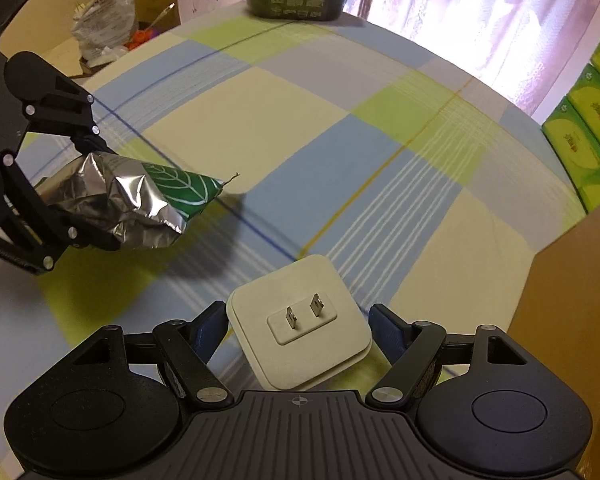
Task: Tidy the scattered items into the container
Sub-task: 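Close the right tool on the white plug adapter while the left tool holds the foil packet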
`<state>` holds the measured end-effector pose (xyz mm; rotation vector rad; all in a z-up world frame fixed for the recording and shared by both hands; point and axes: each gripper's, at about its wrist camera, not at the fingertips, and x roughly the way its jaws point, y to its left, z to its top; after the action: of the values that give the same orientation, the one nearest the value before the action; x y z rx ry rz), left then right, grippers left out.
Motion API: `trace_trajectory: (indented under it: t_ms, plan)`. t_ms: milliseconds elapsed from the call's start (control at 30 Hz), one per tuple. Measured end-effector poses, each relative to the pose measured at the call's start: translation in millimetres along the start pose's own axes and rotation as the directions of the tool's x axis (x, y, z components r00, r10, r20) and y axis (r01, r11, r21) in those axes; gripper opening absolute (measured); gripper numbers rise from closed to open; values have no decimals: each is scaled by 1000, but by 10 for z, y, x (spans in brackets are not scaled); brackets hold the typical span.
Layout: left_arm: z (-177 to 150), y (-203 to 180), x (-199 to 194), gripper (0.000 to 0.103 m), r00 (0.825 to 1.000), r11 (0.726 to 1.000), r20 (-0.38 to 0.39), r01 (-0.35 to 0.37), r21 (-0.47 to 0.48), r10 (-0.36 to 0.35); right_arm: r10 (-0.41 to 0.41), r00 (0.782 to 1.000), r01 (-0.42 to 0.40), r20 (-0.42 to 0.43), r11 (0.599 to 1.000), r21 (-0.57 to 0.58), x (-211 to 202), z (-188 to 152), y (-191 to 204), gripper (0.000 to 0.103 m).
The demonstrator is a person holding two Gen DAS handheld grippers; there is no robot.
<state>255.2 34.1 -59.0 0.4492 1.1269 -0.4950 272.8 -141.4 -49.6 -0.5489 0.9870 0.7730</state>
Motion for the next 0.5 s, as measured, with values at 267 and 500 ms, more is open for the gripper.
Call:
trace_trajectory:
  t_ms: [267,500]
  plan:
    - [44,-88,-343,54,1000,1000,9,-26,7,26,-11,1000,11,27,1000,12,-339,-109,35,79]
    - [168,-245,-611,54,999,998,20,-50,29,50,-31,998,29,62,999,22,-670,-127,30,79]
